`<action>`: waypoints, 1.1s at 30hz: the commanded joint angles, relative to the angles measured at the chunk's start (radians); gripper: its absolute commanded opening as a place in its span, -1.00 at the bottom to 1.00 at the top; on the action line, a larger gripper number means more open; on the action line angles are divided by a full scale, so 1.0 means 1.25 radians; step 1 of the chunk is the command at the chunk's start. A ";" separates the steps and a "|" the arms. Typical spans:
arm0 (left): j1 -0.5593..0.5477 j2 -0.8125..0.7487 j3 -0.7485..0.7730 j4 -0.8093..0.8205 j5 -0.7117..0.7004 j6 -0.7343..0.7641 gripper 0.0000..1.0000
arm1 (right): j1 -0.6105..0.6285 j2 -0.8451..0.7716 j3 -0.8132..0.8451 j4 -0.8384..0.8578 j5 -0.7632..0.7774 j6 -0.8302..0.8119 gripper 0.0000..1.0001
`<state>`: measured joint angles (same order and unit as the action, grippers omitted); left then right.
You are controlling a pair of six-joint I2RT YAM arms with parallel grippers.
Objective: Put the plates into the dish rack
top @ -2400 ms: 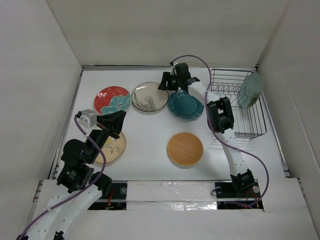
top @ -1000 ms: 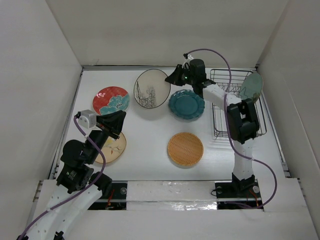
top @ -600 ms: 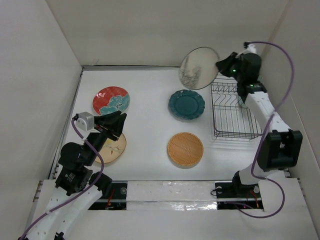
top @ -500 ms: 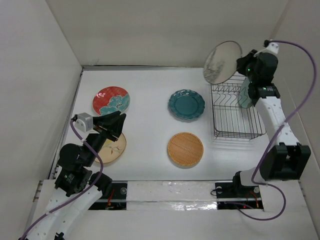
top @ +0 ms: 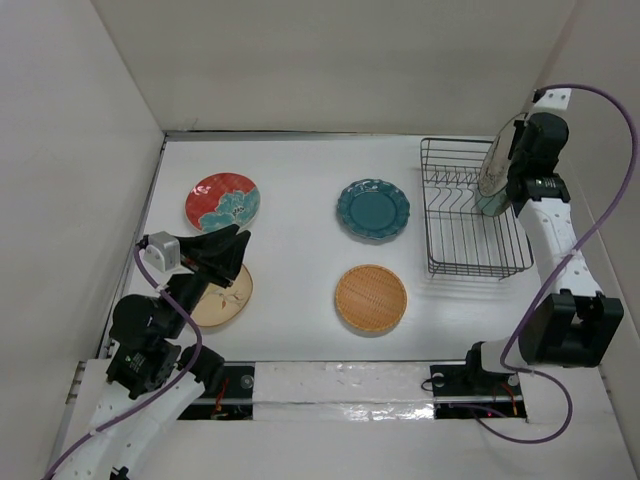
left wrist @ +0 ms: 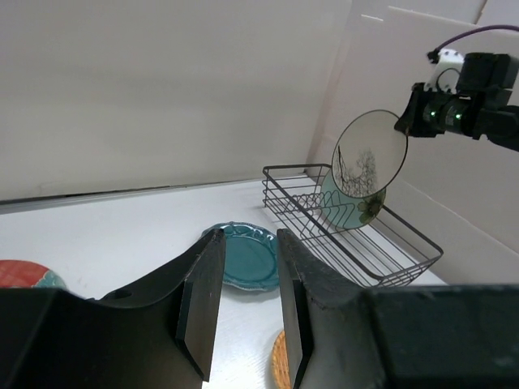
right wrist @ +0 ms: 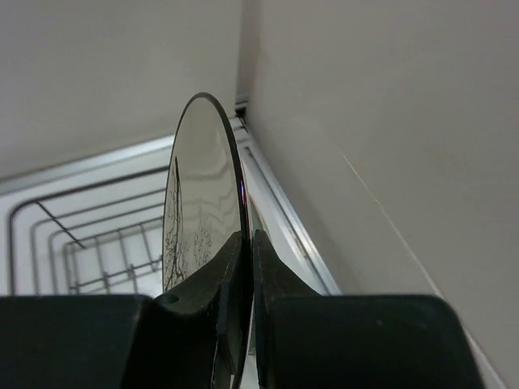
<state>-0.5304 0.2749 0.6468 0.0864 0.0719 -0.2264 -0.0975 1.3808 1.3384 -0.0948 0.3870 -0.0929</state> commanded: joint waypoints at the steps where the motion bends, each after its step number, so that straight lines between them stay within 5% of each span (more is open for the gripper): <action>1: -0.004 -0.017 -0.007 0.047 0.015 -0.009 -0.42 | -0.018 0.007 0.020 0.165 0.028 -0.113 -1.00; 14: -0.013 -0.017 -0.006 0.045 0.011 -0.005 -0.42 | -0.078 0.089 0.056 0.126 -0.130 -0.169 -1.00; 33: -0.013 -0.012 -0.007 0.044 0.012 -0.005 -0.42 | -0.093 0.105 0.071 0.122 -0.172 -0.175 -1.00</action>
<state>-0.5419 0.2611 0.6468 0.0868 0.0757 -0.2268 -0.2081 1.5215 1.3994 -0.0757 0.1932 -0.2893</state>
